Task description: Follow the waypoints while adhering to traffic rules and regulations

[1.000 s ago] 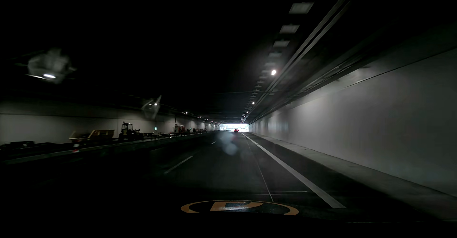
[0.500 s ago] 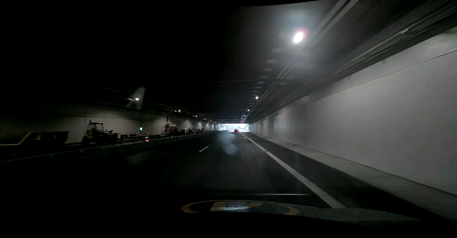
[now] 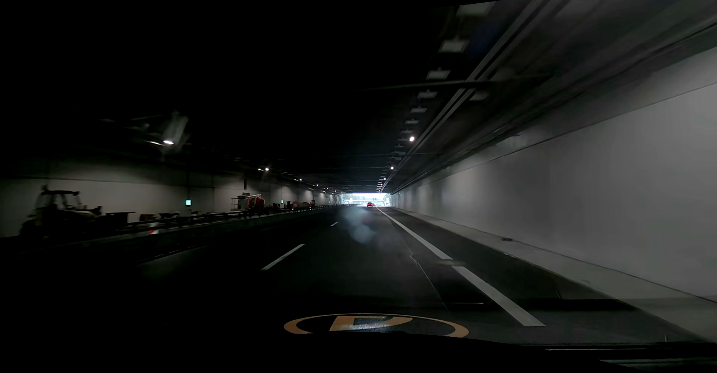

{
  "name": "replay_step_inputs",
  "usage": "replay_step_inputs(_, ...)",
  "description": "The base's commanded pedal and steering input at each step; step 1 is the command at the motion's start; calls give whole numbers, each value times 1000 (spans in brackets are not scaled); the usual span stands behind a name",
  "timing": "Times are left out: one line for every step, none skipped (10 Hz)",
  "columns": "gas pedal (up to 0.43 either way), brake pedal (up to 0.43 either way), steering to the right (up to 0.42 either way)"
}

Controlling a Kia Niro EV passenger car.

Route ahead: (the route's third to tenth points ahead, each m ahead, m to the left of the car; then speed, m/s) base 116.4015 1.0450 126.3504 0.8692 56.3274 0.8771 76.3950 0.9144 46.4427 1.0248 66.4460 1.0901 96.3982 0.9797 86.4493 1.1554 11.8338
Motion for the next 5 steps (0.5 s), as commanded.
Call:
replay_step_inputs(98, 0, 0)
replay_step_inputs(87, 0, 0)
replay_step_inputs(87, 0, 0)
replay_step_inputs(87, 0, 0)
replay_step_inputs(87, 0, 0)
